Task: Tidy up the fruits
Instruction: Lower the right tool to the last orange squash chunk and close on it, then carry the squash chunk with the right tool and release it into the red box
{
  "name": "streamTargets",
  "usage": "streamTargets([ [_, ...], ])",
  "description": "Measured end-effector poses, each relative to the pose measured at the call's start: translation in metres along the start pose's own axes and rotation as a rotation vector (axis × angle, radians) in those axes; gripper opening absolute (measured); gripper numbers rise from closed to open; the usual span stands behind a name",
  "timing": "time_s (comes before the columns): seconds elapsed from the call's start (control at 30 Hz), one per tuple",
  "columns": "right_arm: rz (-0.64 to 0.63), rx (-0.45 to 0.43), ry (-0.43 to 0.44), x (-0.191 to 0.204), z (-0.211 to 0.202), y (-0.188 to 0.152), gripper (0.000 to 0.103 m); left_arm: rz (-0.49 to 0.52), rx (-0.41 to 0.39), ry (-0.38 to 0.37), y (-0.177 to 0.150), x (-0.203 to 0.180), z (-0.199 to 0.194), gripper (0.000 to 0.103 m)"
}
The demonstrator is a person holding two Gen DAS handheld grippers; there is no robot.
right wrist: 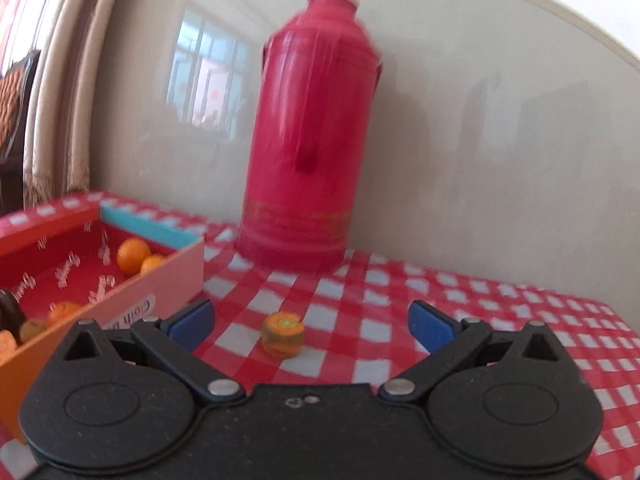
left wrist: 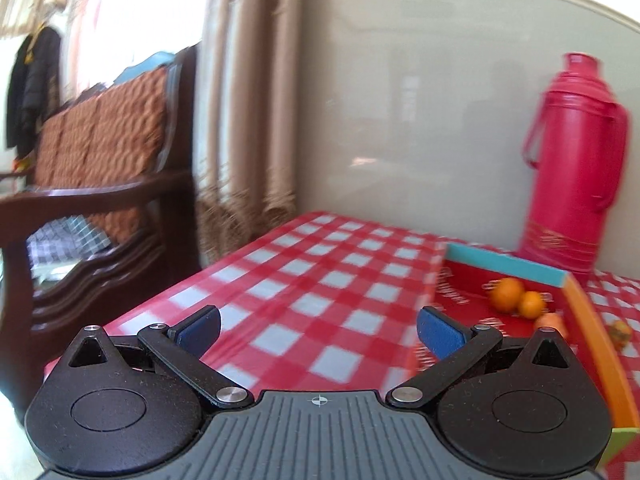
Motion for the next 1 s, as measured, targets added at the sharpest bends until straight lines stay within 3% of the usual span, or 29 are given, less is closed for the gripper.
streamTargets([
  [0.2, 0.031, 0.086, 0.038, 0.010, 0.029, -0.001, 0.093, -0.076, 0.024, 0.091, -0.003, 0.036, 0.008, 0.103],
  [0.27, 0.043, 0.132, 0.049, 0.013, 0.038, 0.001, 0.082, -0.090, 0.036, 0.104, -0.005, 0.044, 0.011, 0.103],
  [0.33, 0.047, 0.179, 0.051, 0.016, 0.048, 0.001, 0.059, -0.099, 0.043, 0.106, -0.006, 0.051, 0.014, 0.103],
  [0.47, 0.043, 0.257, 0.058, 0.023, 0.064, -0.005, 0.051, -0.090, 0.061, 0.115, -0.008, 0.058, 0.017, 0.103],
  [0.5, 0.044, 0.276, 0.067, 0.024, 0.067, -0.008, 0.032, -0.087, 0.066, 0.117, -0.009, 0.060, 0.018, 0.103],
  [0.53, 0.059, 0.284, 0.082, 0.024, 0.069, -0.009, 0.025, -0.084, 0.072, 0.117, -0.009, 0.061, 0.019, 0.103],
  [0.73, 0.097, 0.267, 0.082, 0.022, 0.060, -0.002, 0.025, -0.098, 0.083, 0.124, -0.010, 0.072, 0.019, 0.103],
  [1.0, 0.091, 0.165, 0.121, 0.038, 0.019, 0.028, 0.025, -0.087, 0.080, 0.115, -0.008, 0.074, 0.009, 0.103],
])
Point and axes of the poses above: each gripper's, at about its wrist camera, not at the fingertips, and z roughly the way its jaws point, x to its left, y to its top, the point moved 4 cm from there along z, roughly the way its jaws point, and after that the axes turned 10 degrees about -y, right-handed, at the moved point
